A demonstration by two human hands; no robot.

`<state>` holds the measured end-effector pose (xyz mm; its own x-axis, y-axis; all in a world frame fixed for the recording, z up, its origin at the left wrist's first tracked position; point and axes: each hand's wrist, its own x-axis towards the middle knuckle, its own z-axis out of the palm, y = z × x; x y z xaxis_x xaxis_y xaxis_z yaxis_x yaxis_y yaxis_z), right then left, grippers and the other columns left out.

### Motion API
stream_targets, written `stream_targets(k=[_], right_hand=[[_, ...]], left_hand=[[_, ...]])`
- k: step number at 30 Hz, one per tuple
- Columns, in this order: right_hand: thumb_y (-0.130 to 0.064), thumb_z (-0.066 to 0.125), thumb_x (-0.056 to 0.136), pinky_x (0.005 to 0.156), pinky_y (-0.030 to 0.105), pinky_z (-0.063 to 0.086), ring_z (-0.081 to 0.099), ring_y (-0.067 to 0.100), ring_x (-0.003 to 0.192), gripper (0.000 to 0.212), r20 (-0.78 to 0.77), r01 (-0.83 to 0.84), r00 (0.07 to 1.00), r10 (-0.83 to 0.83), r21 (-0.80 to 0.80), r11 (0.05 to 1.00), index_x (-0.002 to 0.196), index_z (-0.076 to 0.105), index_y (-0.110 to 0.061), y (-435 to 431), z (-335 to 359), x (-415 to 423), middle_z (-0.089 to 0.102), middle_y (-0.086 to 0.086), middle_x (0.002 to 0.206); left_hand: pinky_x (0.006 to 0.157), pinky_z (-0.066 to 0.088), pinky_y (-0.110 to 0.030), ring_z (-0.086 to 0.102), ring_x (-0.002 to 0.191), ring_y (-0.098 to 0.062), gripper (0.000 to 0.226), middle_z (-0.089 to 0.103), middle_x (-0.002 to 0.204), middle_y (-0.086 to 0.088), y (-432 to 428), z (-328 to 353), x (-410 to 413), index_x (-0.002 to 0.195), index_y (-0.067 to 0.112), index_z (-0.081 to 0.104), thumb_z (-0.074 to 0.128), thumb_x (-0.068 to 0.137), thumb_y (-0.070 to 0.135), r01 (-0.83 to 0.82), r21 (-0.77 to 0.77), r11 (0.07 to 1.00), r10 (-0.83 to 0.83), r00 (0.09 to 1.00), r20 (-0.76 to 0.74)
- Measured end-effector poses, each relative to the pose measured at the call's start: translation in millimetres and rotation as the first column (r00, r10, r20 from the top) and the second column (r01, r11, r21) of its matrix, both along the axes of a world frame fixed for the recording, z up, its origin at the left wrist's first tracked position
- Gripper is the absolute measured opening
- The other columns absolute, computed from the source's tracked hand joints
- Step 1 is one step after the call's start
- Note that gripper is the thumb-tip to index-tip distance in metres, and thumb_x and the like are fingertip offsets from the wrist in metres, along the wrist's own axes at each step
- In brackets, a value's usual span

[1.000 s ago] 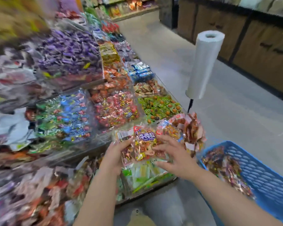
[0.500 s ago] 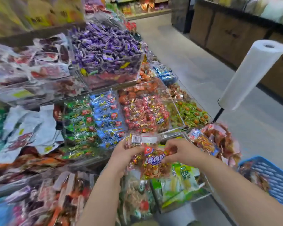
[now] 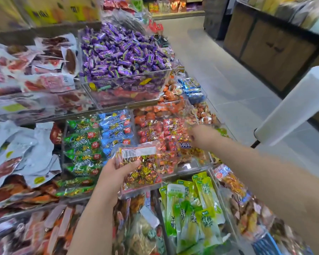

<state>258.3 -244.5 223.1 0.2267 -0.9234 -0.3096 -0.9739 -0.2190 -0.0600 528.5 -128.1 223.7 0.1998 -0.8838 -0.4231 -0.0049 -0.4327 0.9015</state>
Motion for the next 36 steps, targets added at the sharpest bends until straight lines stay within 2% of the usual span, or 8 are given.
stream_targets(k=[5, 9, 13, 16, 20, 26, 29, 36], right_hand=[[-0.003, 0.047, 0.089, 0.077, 0.036, 0.052, 0.06, 0.028, 0.1, 0.018, -0.136, -0.103, 0.983, 0.123, 0.149, 0.983, 0.099, 0.055, -0.015, -19.9, -47.3, 14.0, 0.061, 0.007, 0.1], [0.006, 0.046, 0.086, 0.075, 0.037, 0.054, 0.061, 0.027, 0.098, 0.056, -0.231, -0.196, 0.943, 0.241, 0.2, 0.96, 0.135, 0.041, -0.018, -25.9, -71.7, 14.3, 0.063, 0.008, 0.112], [0.004, 0.058, 0.079, 0.055, 0.032, 0.04, 0.05, 0.021, 0.064, 0.067, -0.338, -0.251, 0.892, 0.299, 0.179, 0.951, 0.138, 0.034, -0.017, -28.5, -84.3, 24.8, 0.058, 0.0, 0.082], [0.002, 0.06, 0.076, 0.064, 0.034, 0.042, 0.05, 0.02, 0.063, 0.068, -0.372, -0.392, 0.835, 0.405, 0.114, 0.913, 0.136, 0.034, -0.015, -32.4, -90.7, 21.3, 0.054, -0.003, 0.071], [-0.013, 0.065, 0.079, 0.099, 0.043, 0.036, 0.054, 0.027, 0.105, 0.058, -0.376, -0.488, 0.801, 0.465, 0.038, 0.872, 0.132, 0.04, -0.017, -37.4, -99.9, 10.1, 0.065, 0.003, 0.105], [-0.024, 0.061, 0.081, 0.098, 0.042, 0.036, 0.038, 0.03, 0.114, 0.063, -0.431, -0.404, 0.828, 0.359, -0.013, 0.915, 0.134, 0.029, -0.016, -22.2, -105.6, 12.5, 0.043, 0.01, 0.123], [-0.03, 0.064, 0.077, 0.099, 0.043, 0.033, 0.031, 0.032, 0.118, 0.086, -0.51, -0.46, 0.758, 0.406, 0.023, 0.888, 0.14, 0.006, -0.023, -18.9, -112.7, 10.2, 0.024, 0.012, 0.129], [-0.033, 0.071, 0.073, 0.104, 0.052, 0.02, 0.021, 0.033, 0.127, 0.099, -0.569, -0.617, 0.631, 0.528, 0.045, 0.786, 0.13, -0.009, -0.031, -46.3, -120.6, 15.9, 0.01, 0.009, 0.145]], left_hand=[[0.08, 0.044, -0.037, 0.062, 0.096, -0.016, 0.056, 0.07, 0.102, 0.006, -13.3, 3.3, -6.8, 0.098, 0.032, 0.061, 0.084, 0.048, 0.042, -0.004, 0.014, 1.0, 0.004, 0.998, -0.058], [0.084, 0.048, -0.04, 0.07, 0.088, -0.015, 0.053, 0.075, 0.094, 0.009, -21.8, 4.3, -6.0, 0.098, 0.032, 0.063, 0.083, 0.049, 0.034, -0.002, 0.008, 1.0, 0.003, 0.996, -0.088], [0.084, 0.049, -0.041, 0.07, 0.089, -0.018, 0.055, 0.075, 0.094, 0.006, -32.7, -0.3, -4.7, 0.1, 0.028, 0.064, 0.083, 0.049, 0.034, -0.012, 0.029, 1.0, 0.015, 0.996, -0.09], [0.085, 0.044, -0.037, 0.064, 0.096, -0.013, 0.056, 0.073, 0.095, 0.009, -39.5, -1.9, -7.0, 0.1, 0.029, 0.063, 0.082, 0.048, 0.036, -0.011, 0.035, 0.999, 0.014, 0.996, -0.092], [0.072, 0.042, -0.026, 0.063, 0.091, -0.007, 0.046, 0.073, 0.085, 0.015, -47.6, -8.0, -6.3, 0.096, 0.031, 0.061, 0.08, 0.054, 0.033, 0.011, 0.025, 1.0, -0.008, 0.995, -0.102], [0.066, 0.04, -0.021, 0.059, 0.075, 0.004, 0.034, 0.067, 0.073, 0.019, -53.6, -17.4, -10.8, 0.085, 0.033, 0.055, 0.081, 0.064, 0.024, 0.006, 0.023, 1.0, -0.003, 0.991, -0.131], [0.074, 0.048, -0.03, 0.068, 0.086, -0.011, 0.047, 0.075, 0.086, 0.01, -53.4, -20.2, -13.5, 0.098, 0.025, 0.063, 0.08, 0.054, 0.03, 0.034, 0.038, 0.999, -0.028, 0.991, -0.133], [0.063, 0.049, -0.02, 0.069, 0.073, 0.001, 0.039, 0.074, 0.084, 0.018, -52.7, -18.1, -11.2, 0.097, 0.029, 0.062, 0.08, 0.063, 0.025, 0.057, 0.012, 0.998, -0.055, 0.99, -0.127]])
